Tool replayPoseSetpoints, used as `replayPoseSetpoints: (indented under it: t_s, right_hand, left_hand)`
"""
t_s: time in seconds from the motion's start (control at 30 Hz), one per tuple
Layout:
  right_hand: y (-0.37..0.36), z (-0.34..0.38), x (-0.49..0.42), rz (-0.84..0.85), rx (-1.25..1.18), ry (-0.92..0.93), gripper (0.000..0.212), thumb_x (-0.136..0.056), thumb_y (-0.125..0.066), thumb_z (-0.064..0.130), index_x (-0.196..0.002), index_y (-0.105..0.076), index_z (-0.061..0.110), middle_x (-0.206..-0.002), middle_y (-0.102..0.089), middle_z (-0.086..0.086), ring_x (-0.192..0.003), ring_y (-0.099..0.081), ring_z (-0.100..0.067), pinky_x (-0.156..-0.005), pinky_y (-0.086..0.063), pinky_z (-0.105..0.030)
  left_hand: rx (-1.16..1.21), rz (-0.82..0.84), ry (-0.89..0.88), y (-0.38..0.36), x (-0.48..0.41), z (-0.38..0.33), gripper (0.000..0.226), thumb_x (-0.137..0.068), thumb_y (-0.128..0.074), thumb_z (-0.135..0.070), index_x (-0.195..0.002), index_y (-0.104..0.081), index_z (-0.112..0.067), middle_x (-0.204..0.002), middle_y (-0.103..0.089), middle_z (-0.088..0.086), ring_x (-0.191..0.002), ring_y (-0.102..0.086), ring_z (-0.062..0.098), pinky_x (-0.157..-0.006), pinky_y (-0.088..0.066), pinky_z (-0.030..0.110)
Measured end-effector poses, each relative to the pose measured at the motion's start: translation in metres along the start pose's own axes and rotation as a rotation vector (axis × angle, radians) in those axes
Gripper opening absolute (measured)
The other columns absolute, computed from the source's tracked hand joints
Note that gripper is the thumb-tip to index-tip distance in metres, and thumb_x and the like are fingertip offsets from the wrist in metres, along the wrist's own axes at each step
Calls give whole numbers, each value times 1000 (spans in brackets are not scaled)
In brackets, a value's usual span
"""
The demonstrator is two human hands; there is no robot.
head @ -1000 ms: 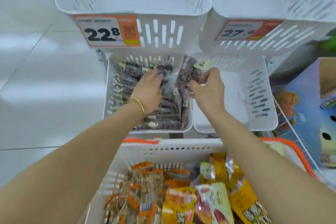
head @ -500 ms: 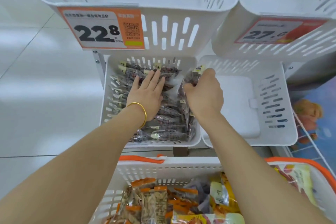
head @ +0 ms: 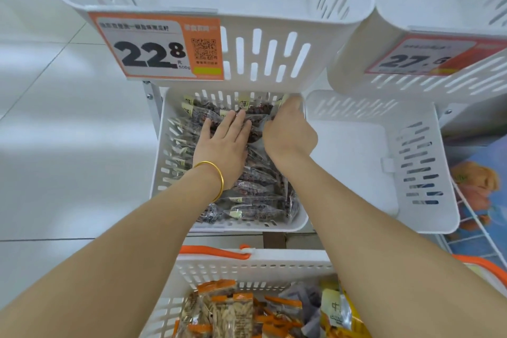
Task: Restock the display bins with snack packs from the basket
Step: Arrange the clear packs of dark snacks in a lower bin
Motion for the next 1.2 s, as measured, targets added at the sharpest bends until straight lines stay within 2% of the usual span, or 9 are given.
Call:
replayPoseSetpoints:
  t_s: [0.2, 0.33, 0.47, 0.57, 0.63, 0.7, 0.83, 0.97, 1.2]
  right_hand:
    - [-14, -14, 10, 8, 250, 105, 36, -97, -45, 37, -121, -48, 10, -122, -51, -11, -113, -50, -29, -76, -43, -37]
    - [-11, -16, -6, 42, 327, 108, 47, -97, -42, 44, -125, -45, 7, -124, -45, -12, -112, -47, -28, -69, -36, -34]
    - [-6, -28, 21, -169, 269, 294, 65, -88, -54, 46, -134, -41, 1, -133, -47, -18, -116, -49, -35, -83, -44, -41]
    - [-14, -37, 32, -55, 373, 487, 75, -93, -33, 50, -150, -16, 4, -158, -14, -14, -145, -17, -29, -114, -18, -50]
    - [-18, -44, 25, 85, 463, 444, 72, -98, -18, 51, -151, 2, 7, -160, 7, -10, -147, 5, -23, -118, -3, -48]
    - [-19, -46, 14, 110, 564, 427, 71, -98, -10, 53, -150, 6, 8, -159, 12, -8, -146, 12, -23, -118, 1, -50]
    - [-17, -42, 0, 154, 693, 494, 71, -97, -9, 55, -151, -10, 10, -160, -1, -7, -147, 8, -26, -116, 1, -55]
    - [-8, -42, -3, -17, 536, 620, 54, -93, -49, 41, -139, -43, 13, -152, -31, -9, -144, -20, -29, -114, -11, -56]
    - [-21, -39, 30, 110, 511, 581, 60, -102, -16, 39, -151, 0, 9, -160, 2, -10, -148, 2, -23, -118, 7, -46]
  left_hand:
    - [58, -33, -14, -1, 2, 3, 58, -102, -19, -39, -150, 7, -19, -157, 19, -2, -145, 16, 17, -117, -3, 50]
    - [156, -59, -31, 2, 4, 5, 57, -102, -20, -37, -151, 4, -20, -158, 15, -2, -145, 13, 15, -118, -4, 46]
    - [252, -225, -9, 1, 4, 8, 60, -100, -24, -37, -151, 2, -20, -159, 10, 1, -146, 10, 17, -119, -3, 42]
    - [245, -240, 4, -5, 4, 10, 61, -100, -22, -41, -151, 4, -21, -158, 12, 2, -145, 13, 17, -119, 1, 42]
    - [216, -194, 18, -12, 4, 10, 61, -100, -18, -44, -150, 7, -22, -157, 18, 3, -144, 18, 17, -119, 2, 44]
    - [181, -160, 24, -17, 5, 10, 61, -99, -14, -46, -150, 10, -23, -156, 22, 4, -143, 21, 18, -118, 3, 45]
    - [152, -151, 25, -15, -1, 12, 60, -99, -12, -47, -150, 11, -24, -156, 23, 4, -143, 23, 19, -118, 2, 46]
    - [151, -149, 31, -16, -1, 9, 60, -99, -12, -47, -149, 11, -25, -156, 23, 5, -143, 22, 20, -118, 2, 46]
    - [165, -176, 25, -19, 2, 10, 59, -99, -15, -45, -150, 7, -25, -156, 21, 5, -143, 21, 20, -118, 1, 45]
Point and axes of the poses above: each hand's wrist, its own x-axis away from the middle knuckle, its own y-axis out of the back of the hand, z = x × y, the point moved 3 cm from there along -x, towards the middle knuckle
